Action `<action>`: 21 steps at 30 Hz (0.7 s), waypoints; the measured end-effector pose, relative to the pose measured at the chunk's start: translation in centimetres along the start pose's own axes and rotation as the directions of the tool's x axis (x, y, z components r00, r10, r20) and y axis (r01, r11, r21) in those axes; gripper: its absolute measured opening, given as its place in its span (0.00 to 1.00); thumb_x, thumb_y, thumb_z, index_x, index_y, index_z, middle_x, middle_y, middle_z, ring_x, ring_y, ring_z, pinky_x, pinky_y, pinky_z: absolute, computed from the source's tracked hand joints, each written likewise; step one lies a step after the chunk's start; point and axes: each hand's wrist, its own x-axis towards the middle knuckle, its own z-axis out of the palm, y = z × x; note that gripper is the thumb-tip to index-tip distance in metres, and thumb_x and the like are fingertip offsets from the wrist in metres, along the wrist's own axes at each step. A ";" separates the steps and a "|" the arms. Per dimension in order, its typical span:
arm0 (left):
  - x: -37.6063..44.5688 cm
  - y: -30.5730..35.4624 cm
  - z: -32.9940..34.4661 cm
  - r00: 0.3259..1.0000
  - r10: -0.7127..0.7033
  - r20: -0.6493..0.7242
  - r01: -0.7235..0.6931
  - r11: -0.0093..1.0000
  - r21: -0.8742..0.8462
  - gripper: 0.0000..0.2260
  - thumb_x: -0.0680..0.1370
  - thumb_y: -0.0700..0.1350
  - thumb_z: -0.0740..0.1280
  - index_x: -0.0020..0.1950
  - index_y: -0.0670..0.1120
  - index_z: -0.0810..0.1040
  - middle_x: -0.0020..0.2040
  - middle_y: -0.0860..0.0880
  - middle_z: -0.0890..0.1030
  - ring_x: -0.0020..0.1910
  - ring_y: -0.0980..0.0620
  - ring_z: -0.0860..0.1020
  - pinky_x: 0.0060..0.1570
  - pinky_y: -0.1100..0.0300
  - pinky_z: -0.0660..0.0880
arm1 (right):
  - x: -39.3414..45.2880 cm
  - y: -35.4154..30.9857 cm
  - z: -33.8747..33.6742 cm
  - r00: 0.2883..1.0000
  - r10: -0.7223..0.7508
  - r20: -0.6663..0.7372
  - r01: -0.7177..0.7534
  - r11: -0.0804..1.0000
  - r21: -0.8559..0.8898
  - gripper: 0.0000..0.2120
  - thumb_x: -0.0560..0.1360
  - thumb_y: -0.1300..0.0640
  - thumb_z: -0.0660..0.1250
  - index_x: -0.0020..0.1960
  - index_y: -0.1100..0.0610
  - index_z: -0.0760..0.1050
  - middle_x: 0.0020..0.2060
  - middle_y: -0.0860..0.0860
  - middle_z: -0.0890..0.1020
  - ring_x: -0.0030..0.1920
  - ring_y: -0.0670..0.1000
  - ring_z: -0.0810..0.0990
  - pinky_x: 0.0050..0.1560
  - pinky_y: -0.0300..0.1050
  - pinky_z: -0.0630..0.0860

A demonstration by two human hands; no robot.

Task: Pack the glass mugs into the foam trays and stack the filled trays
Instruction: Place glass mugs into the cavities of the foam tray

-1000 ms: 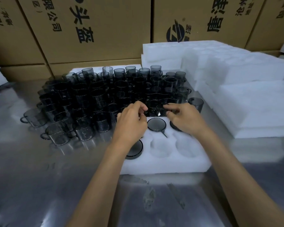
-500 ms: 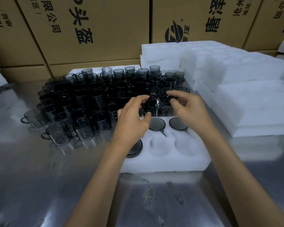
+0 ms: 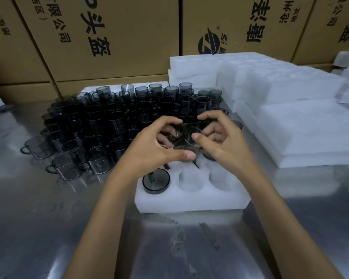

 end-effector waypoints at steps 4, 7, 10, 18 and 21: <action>-0.4 -0.1 -0.9 0.959 -0.115 0.261 0.089 0.990 0.107 0.31 0.53 0.67 0.80 0.53 0.63 0.76 0.44 0.58 0.83 0.46 0.54 0.79 0.49 0.54 0.77 | 0.0 0.0 -0.4 0.977 0.078 0.199 -0.077 0.997 -0.016 0.08 0.74 0.64 0.73 0.52 0.56 0.83 0.30 0.53 0.79 0.29 0.48 0.74 0.31 0.36 0.72; -0.7 -0.1 -0.8 0.924 -0.172 0.341 0.121 0.979 0.166 0.31 0.53 0.68 0.79 0.52 0.64 0.73 0.45 0.58 0.82 0.46 0.55 0.79 0.49 0.54 0.76 | -0.1 0.0 -0.8 0.948 0.127 0.293 -0.117 0.992 -0.053 0.04 0.74 0.63 0.73 0.42 0.57 0.85 0.29 0.50 0.79 0.30 0.48 0.73 0.30 0.36 0.70; -0.9 -0.2 -0.7 0.898 -0.211 0.385 0.139 0.968 0.208 0.32 0.53 0.68 0.79 0.53 0.65 0.71 0.48 0.59 0.81 0.47 0.59 0.77 0.50 0.56 0.76 | -0.3 -0.1 -1.1 0.926 0.138 0.352 -0.110 0.989 -0.097 0.05 0.74 0.61 0.73 0.40 0.55 0.84 0.29 0.48 0.80 0.32 0.48 0.73 0.33 0.38 0.69; -1.1 -0.2 -1.4 0.885 -0.267 0.381 0.159 0.943 0.293 0.31 0.53 0.76 0.71 0.54 0.71 0.74 0.55 0.71 0.69 0.60 0.70 0.67 0.56 0.64 0.69 | -0.4 -0.1 -1.3 0.900 0.157 0.407 -0.127 0.987 -0.099 0.05 0.75 0.64 0.72 0.42 0.57 0.84 0.31 0.51 0.81 0.33 0.45 0.75 0.37 0.35 0.70; -1.2 -0.5 -2.2 0.905 -0.228 0.360 0.142 0.958 0.249 0.26 0.59 0.76 0.70 0.55 0.69 0.78 0.62 0.71 0.68 0.68 0.67 0.64 0.66 0.59 0.62 | -0.3 -0.2 -1.4 0.911 0.167 0.376 -0.134 0.985 -0.111 0.05 0.76 0.60 0.72 0.43 0.55 0.86 0.37 0.57 0.84 0.39 0.55 0.77 0.42 0.45 0.72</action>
